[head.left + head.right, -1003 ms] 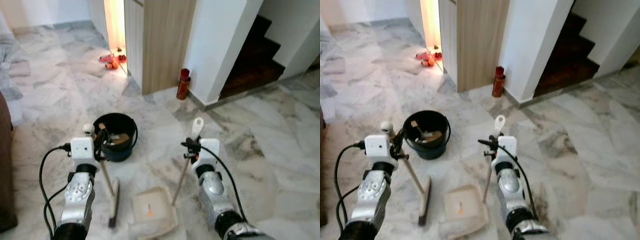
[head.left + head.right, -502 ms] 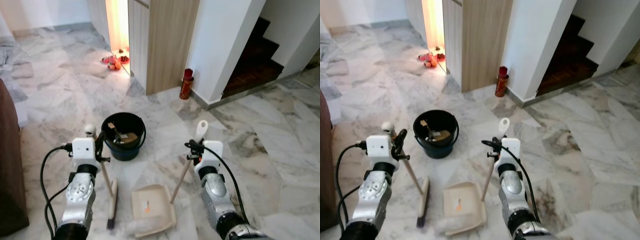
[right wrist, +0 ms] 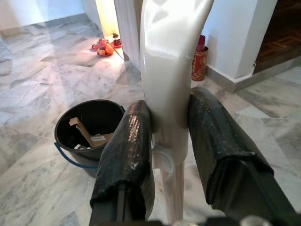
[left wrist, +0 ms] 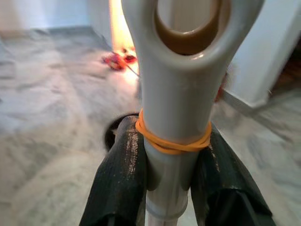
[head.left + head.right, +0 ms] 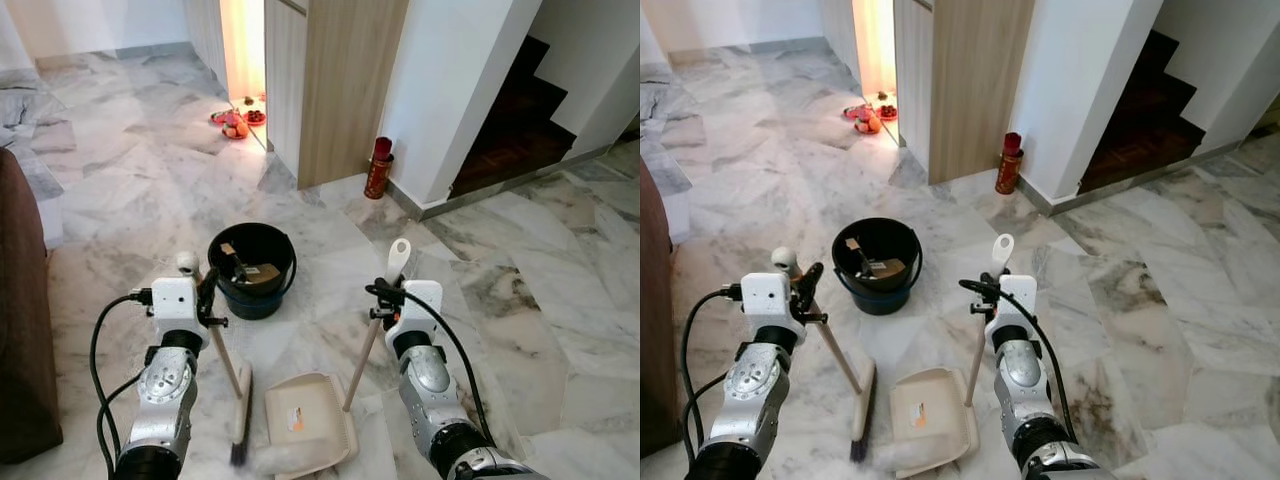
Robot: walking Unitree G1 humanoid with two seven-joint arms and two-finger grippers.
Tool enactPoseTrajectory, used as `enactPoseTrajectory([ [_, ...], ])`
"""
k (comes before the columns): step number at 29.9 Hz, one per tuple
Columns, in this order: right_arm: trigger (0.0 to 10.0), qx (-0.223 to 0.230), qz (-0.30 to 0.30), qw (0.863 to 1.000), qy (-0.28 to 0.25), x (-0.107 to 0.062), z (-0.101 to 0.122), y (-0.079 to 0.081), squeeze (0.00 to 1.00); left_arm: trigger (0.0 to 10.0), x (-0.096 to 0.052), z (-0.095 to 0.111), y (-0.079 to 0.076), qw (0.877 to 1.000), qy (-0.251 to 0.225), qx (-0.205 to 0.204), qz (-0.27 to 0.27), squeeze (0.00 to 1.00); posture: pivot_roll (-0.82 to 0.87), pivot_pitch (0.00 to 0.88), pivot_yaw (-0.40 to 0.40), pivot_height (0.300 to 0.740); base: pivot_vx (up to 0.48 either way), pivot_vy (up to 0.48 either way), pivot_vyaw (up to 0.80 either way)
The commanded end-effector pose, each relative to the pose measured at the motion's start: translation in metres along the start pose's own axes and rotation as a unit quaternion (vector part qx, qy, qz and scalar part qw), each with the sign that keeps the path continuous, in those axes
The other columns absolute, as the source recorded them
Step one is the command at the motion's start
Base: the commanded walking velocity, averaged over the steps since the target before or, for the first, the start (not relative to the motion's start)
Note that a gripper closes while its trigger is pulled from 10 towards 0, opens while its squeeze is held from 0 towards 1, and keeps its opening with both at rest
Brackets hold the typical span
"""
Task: Sweep floor
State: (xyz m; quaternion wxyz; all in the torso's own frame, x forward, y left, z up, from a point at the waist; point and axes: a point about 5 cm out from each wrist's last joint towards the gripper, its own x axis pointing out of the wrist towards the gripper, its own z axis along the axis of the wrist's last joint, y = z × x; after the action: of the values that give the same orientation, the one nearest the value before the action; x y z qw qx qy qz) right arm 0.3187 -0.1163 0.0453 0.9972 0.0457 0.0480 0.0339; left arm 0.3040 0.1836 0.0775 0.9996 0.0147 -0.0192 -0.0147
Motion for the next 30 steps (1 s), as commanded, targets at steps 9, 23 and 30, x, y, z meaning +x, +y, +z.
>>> enactPoseTrajectory([
  [9,10.0,0.002,-0.005,1.000,-0.015,0.006,0.011,-0.001,0.00,10.0,0.007,0.010,0.002,0.996,-0.009,-0.091,0.018,0.00,0.03,0.037,-0.077,0.740,0.000,0.000,0.00],
  [23,10.0,0.008,0.000,1.000,-0.010,0.007,0.010,0.001,0.00,10.0,0.007,0.038,0.015,0.986,-0.095,-0.124,0.055,0.00,0.03,0.040,-0.080,0.740,0.000,0.000,0.00],
  [30,10.0,0.008,0.001,1.000,-0.009,0.007,0.010,0.001,0.00,10.0,0.006,0.045,0.017,0.988,-0.111,-0.094,0.052,0.00,0.03,0.040,-0.082,0.740,0.000,0.000,0.00],
])
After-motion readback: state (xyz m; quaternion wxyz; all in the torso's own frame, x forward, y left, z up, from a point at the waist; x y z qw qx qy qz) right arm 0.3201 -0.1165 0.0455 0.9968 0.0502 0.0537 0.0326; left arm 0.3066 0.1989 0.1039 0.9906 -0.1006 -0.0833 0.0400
